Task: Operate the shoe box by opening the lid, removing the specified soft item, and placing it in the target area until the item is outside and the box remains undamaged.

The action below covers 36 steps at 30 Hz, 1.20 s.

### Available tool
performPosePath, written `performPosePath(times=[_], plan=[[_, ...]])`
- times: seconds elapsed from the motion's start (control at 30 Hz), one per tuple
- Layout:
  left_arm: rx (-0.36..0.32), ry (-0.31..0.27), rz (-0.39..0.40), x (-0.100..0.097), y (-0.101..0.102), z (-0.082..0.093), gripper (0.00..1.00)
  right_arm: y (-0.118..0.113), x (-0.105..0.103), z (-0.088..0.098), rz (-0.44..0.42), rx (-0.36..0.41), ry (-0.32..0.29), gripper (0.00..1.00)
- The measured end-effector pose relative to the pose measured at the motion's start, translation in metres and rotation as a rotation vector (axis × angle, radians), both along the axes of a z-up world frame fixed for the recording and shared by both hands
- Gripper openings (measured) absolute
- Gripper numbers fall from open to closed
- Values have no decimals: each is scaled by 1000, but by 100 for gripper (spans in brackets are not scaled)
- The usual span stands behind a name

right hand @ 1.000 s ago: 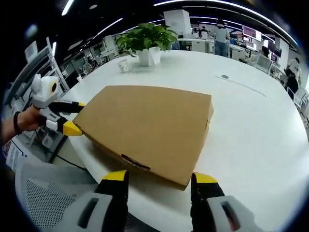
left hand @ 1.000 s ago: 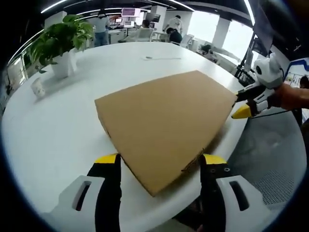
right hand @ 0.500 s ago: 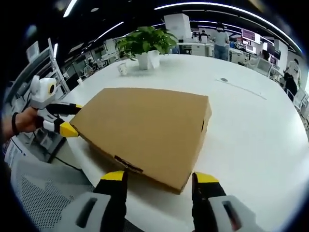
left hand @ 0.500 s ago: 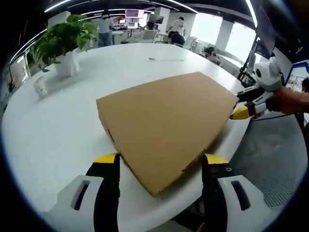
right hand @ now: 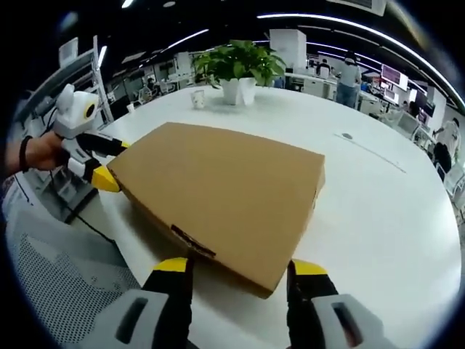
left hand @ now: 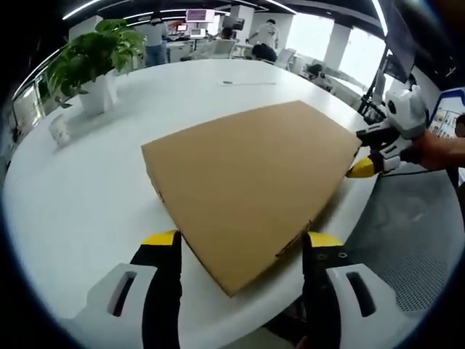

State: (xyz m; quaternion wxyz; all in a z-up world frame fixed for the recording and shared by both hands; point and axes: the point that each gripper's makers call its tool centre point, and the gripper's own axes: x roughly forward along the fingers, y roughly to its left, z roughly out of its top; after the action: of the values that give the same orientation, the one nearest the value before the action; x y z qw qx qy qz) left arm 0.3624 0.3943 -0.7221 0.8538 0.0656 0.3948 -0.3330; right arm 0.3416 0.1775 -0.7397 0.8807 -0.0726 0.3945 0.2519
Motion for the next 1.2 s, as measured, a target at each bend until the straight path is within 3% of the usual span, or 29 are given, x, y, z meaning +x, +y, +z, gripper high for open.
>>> performPosePath(times=[0.57, 0.7, 1.2], plan=[[-15, -7, 31, 3, 4, 4, 65, 0, -1, 8, -1, 15, -21, 48], [-34, -15, 43, 4, 5, 9, 65, -1, -2, 13, 26, -10, -43, 46], [-97, -45, 88, -2, 1, 34, 64, -6, 1, 29, 55, 8, -103, 44]])
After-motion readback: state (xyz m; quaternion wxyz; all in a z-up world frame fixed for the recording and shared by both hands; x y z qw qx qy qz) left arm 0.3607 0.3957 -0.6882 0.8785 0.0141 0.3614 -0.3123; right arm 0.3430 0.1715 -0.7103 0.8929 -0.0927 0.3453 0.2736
